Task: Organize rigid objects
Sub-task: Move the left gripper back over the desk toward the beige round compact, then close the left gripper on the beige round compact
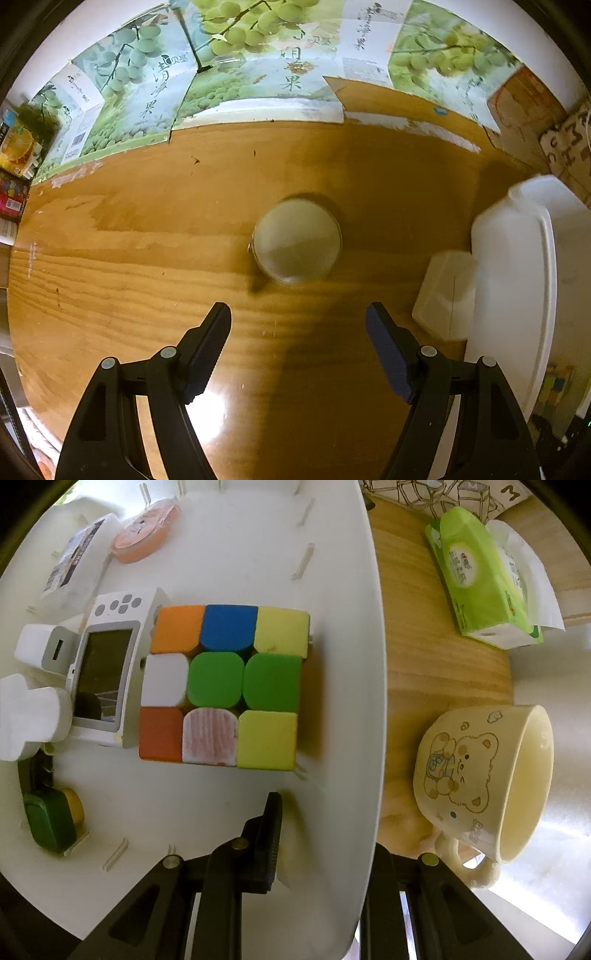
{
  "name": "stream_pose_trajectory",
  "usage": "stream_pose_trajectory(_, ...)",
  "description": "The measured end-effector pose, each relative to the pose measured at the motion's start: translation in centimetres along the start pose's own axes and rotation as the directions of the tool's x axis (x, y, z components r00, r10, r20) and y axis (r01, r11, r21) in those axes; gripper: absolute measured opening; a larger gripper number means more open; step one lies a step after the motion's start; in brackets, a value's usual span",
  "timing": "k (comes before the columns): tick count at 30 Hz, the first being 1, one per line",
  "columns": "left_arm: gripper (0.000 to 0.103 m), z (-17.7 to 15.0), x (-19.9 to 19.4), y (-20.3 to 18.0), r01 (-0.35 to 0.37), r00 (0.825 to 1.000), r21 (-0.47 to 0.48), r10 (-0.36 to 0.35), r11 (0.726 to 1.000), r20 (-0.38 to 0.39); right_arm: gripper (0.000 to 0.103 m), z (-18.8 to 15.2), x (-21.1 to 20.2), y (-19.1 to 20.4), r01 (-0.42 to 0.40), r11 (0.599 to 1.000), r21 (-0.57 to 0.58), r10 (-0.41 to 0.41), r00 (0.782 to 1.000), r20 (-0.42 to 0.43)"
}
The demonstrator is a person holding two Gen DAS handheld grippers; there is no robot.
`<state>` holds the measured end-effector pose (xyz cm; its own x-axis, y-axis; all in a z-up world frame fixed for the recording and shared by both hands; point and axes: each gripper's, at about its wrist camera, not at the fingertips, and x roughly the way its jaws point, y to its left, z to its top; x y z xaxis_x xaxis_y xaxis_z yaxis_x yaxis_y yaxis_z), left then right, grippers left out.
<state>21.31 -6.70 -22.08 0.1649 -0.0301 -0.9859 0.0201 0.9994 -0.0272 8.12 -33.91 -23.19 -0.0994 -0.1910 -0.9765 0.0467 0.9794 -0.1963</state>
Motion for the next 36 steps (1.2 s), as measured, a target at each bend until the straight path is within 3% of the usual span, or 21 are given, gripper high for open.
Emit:
stream_pose_trajectory(9, 0.078, 1.6, 1.7, 0.6, 0.047, 0.999, -0.075, -0.045, 0.996, 0.025, 0.021, 0.9, 0.8, 0.2, 0.013, 1.000, 0.001, -0.013, 1.000, -0.028)
stream_pose_trajectory(20, 0.077, 2.6, 3.1, 1.7, 0.048, 0.998, -0.118, -0.043, 0.992, 0.047, 0.021, 1.1, 1.5, 0.5, 0.022, 1.000, 0.001, -0.022, 0.999, -0.037)
stream_pose_trajectory(27, 0.061, 3.0, 2.8, 1.8, 0.043, 0.997, -0.096, -0.036, 0.994, 0.068, 0.022, 0.8, 1.9, 0.8, 0.029, 1.000, -0.001, -0.029, 0.999, -0.038)
stream_pose_trajectory(36, 0.060, 3.6, 2.8, 2.1, 0.046, 0.997, -0.082, -0.041, 0.996, 0.066, 0.022, 0.8, 1.9, 0.9, 0.029, 1.000, 0.000, -0.029, 0.999, -0.039)
